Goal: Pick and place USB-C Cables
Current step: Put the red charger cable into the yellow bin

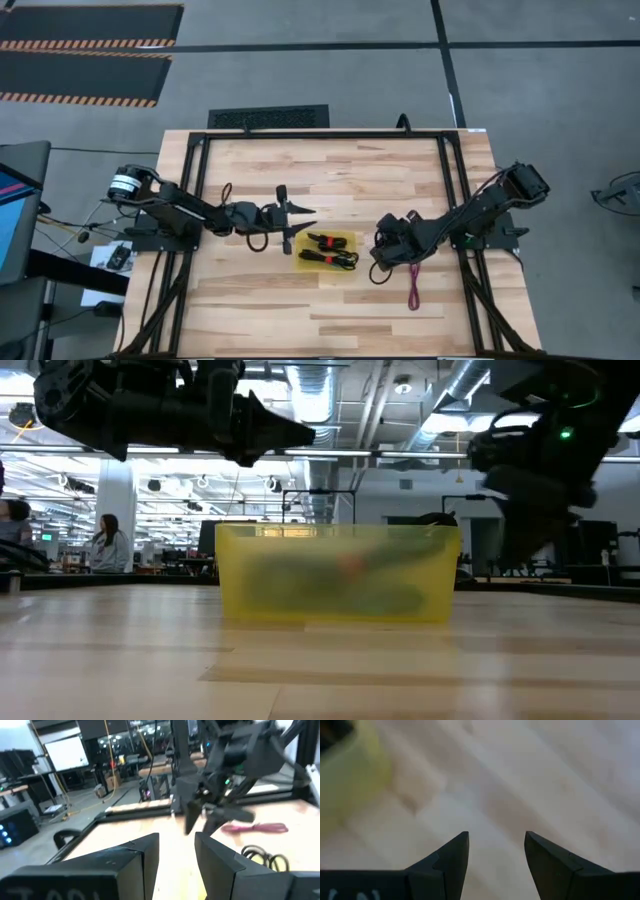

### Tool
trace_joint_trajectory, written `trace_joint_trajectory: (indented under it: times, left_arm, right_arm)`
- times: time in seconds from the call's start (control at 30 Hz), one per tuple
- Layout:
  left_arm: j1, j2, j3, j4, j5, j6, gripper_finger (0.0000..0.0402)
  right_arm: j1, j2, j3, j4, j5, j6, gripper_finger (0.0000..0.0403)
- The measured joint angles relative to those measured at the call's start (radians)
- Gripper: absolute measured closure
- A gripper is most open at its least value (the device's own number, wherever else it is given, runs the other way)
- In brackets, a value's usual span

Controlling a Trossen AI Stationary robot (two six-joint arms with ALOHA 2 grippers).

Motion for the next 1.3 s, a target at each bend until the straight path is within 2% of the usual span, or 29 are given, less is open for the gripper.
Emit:
trace_joint_trajectory:
  times: [0.1, 0.2, 0.47, 0.73, 0.9, 1.13, 1.3]
  left_arm:
    - [0.01, 0.0, 0.0, -0.016, -0.001, -0.001, 0.0285]
    - [0.013, 0.0, 0.0, -0.016, -0.002, -0.003, 0.0285]
    - [0.012, 0.0, 0.0, -0.018, -0.002, -0.004, 0.0285]
    - [0.012, 0.0, 0.0, -0.031, -0.013, -0.004, 0.0285]
    - [0.013, 0.0, 0.0, -0.033, -0.075, -0.029, 0.0285]
    - [0.013, 0.0, 0.0, -0.032, -0.079, -0.03, 0.0285]
    - [0.013, 0.0, 0.0, -0.036, -0.081, -0.017, 0.0285]
  right_arm:
    - [0.022, 0.0, 0.006, -0.047, -0.116, 0.029, 0.0187]
    - [0.05, 0.0, 0.038, -0.121, -0.187, 0.064, 0.0187]
    - [0.145, 0.0, 0.169, -0.357, -0.212, 0.194, 0.0187]
    - [0.272, 0.023, 0.177, -0.256, -0.242, 0.385, 0.0187]
    - [0.318, 0.043, 0.177, -0.208, -0.279, 0.396, 0.0187]
    - [0.331, 0.042, 0.177, -0.206, -0.348, 0.401, 0.0187]
    - [0.363, 0.042, 0.177, -0.173, -0.416, 0.476, 0.0187]
